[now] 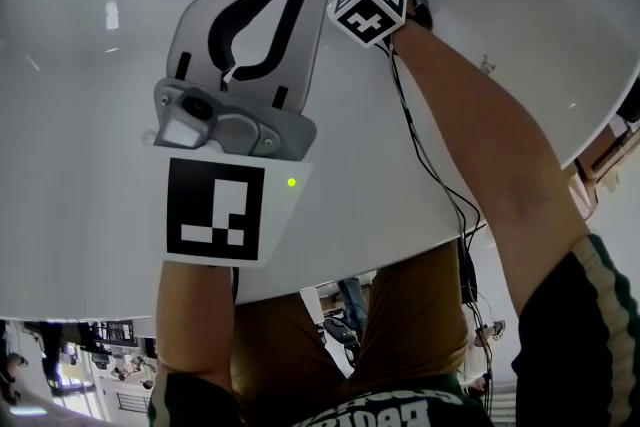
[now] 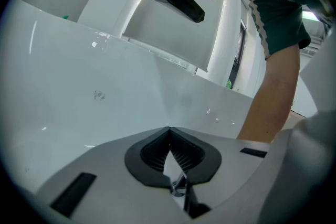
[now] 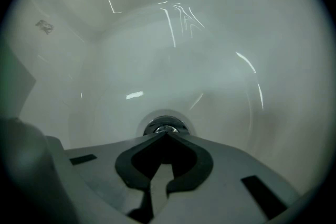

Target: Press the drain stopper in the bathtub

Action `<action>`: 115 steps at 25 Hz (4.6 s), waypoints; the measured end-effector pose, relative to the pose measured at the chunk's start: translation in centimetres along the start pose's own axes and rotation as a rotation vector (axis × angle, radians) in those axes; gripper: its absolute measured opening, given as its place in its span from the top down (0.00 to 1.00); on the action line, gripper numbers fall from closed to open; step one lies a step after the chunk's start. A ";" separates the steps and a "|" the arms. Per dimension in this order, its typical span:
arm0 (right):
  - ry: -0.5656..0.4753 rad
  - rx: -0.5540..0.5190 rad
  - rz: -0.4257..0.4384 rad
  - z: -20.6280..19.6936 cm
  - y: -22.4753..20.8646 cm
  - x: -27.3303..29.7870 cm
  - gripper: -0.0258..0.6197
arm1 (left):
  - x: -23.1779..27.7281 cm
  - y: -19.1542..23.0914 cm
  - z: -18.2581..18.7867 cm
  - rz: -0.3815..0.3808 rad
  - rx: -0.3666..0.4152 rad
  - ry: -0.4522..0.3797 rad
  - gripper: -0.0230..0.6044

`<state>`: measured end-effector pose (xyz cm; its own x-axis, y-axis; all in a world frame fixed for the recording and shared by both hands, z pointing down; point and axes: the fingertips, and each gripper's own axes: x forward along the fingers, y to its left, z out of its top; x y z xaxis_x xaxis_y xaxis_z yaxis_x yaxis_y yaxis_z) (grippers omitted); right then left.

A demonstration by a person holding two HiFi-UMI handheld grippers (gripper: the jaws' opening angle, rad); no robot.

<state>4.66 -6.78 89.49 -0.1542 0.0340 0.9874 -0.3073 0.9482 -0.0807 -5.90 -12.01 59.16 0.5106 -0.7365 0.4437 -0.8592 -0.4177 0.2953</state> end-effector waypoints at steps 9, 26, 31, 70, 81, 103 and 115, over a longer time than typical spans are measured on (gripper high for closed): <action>0.016 -0.011 -0.041 0.5 -0.2 0.3 0.94 | -0.7 -0.2 1.1 -0.005 0.015 -0.007 0.95; 0.009 0.037 -0.047 0.5 0.3 -1.0 0.94 | -2.8 -1.1 2.7 0.008 0.032 0.009 0.95; -0.001 0.052 -0.059 0.8 0.1 -1.0 0.94 | -2.8 -0.7 2.4 0.020 0.028 0.010 0.95; -0.050 0.107 -0.009 2.1 0.1 -1.8 0.67 | -2.3 -0.2 1.7 0.012 0.029 0.056 0.95; -0.114 0.060 0.008 4.1 -0.4 -8.5 0.66 | -3.0 -2.1 6.0 0.020 0.055 0.050 0.95; -0.252 0.019 -0.006 4.7 5.2 -32.7 0.66 | -13.6 -12.0 22.0 -0.001 0.168 -0.025 0.96; -0.457 0.058 -0.151 8.7 6.8 -51.0 0.66 | -19.7 -16.6 32.0 -0.066 0.301 -0.047 0.96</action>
<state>2.30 -4.79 37.45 -0.4966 -0.2576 0.8289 -0.4079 0.9122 0.0391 -2.72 -7.62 18.46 0.5697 -0.7234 0.3900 -0.7987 -0.5992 0.0550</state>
